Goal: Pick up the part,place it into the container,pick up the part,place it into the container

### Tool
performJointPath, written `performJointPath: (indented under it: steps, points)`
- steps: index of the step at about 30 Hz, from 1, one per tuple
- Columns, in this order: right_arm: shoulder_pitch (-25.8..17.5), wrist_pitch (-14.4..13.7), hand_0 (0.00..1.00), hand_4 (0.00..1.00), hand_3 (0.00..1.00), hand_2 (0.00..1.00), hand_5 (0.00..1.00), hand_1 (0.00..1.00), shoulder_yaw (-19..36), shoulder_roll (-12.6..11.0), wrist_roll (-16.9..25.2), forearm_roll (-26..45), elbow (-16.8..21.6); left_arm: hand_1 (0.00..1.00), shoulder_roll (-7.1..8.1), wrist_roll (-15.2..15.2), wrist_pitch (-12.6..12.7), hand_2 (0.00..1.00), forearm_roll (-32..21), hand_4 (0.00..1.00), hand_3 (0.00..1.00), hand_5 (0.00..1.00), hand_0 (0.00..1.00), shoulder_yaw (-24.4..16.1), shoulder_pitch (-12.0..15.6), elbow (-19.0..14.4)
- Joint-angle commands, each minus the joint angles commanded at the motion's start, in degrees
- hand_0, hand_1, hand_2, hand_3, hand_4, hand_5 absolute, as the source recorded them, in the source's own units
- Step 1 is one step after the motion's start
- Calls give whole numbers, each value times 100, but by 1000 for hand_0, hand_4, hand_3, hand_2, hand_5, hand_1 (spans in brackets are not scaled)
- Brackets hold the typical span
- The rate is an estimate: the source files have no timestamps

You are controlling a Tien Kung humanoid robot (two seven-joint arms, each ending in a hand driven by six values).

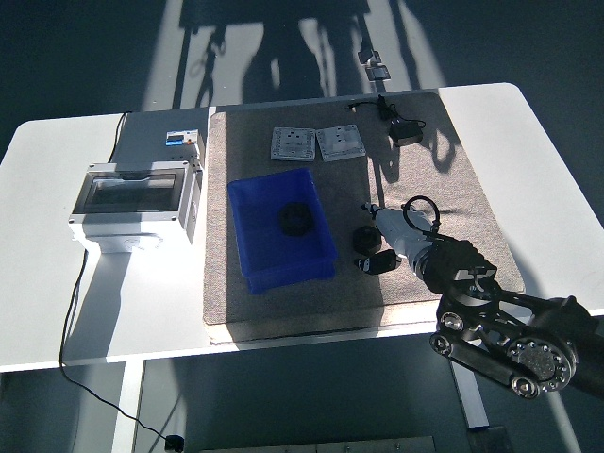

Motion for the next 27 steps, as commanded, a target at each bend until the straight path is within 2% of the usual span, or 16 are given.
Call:
performJointPath:
  steps: [3,4,9,10,15,16,21,22,27]
  points:
    - [21,-79,989,772,883,812,332,695,-69,26,8,-95,-69,640,6,0,-6,678,18,540,574,656,701,-11,-7,0]
    - [27,-89,898,542,636,412,107,486,-89,34,0,-155,-88,639,8,-1,-7,677,21,540,576,668,701,-14,-9,0]
    - [37,-66,898,542,636,412,107,486,-145,58,-33,-394,-172,639,17,-11,-3,677,13,540,576,668,701,-19,-12,0]
    - [37,-83,848,408,578,370,23,434,-149,61,-28,-448,-187,637,19,-12,-4,676,17,543,577,677,701,-21,-13,0]
    - [40,-346,848,408,578,370,23,434,-140,68,51,-712,-243,637,23,-12,-11,676,62,543,577,677,701,-42,-21,0]
    - [40,-407,812,347,575,370,2,411,-134,68,70,-741,-249,638,23,-14,-11,676,69,551,580,693,701,-45,-22,0]
    - [50,-1032,812,347,575,370,2,411,8,56,400,-731,-281,638,27,-32,-4,676,95,551,580,693,701,-69,-15,0]
    - [62,-1175,782,343,576,373,2,403,55,52,498,-694,-274,637,27,-37,-1,675,102,553,579,698,701,-73,-14,0]
    - [237,-2062,782,343,576,373,2,403,139,65,1173,-152,-83,637,30,-61,25,675,98,553,579,698,701,-79,-1,0]
